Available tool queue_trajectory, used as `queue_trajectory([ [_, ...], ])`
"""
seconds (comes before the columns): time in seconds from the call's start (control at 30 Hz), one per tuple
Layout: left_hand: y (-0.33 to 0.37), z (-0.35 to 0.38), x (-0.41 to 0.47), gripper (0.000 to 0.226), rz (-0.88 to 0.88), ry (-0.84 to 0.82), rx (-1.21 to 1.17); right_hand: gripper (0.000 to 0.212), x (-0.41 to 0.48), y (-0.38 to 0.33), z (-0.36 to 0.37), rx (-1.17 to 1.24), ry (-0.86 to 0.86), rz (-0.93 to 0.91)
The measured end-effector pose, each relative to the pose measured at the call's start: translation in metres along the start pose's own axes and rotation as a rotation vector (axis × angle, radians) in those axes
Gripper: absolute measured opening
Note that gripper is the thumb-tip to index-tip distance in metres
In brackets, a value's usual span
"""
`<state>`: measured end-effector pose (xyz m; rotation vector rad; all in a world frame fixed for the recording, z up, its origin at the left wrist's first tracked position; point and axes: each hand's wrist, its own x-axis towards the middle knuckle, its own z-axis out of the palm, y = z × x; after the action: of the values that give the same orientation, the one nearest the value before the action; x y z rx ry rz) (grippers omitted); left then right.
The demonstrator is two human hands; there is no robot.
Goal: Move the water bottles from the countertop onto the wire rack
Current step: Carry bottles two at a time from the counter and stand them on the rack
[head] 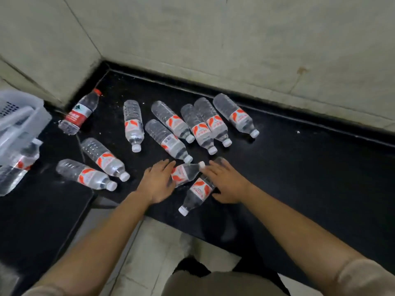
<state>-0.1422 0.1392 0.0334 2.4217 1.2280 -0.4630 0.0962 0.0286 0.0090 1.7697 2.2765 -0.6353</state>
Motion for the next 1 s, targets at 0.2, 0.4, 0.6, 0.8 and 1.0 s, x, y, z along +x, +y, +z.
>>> queue_trajectory([
  [0.2, -0.014, 0.024, 0.036, 0.087, 0.118, -0.164, -0.119, 0.090, 0.011, -0.016, 0.002, -0.230, -0.091, 0.231],
  [0.4, -0.012, 0.032, 0.048, 0.081, 0.067, -0.103, -0.087, 0.083, -0.010, -0.014, 0.012, -0.119, -0.149, 0.532],
  [0.6, -0.018, 0.026, 0.056, 0.077, 0.072, -0.141, -0.155, 0.091, -0.043, -0.008, 0.023, 0.060, -0.219, 0.704],
  [0.8, -0.023, 0.042, 0.057, 0.065, -0.130, -0.241, -0.535, 0.097, -0.073, -0.002, 0.035, 0.609, -0.131, 0.978],
  [1.0, -0.010, 0.057, 0.045, 0.078, -0.171, -0.199, -0.537, 0.089, -0.078, -0.008, 0.045, 0.786, 0.022, 1.072],
])
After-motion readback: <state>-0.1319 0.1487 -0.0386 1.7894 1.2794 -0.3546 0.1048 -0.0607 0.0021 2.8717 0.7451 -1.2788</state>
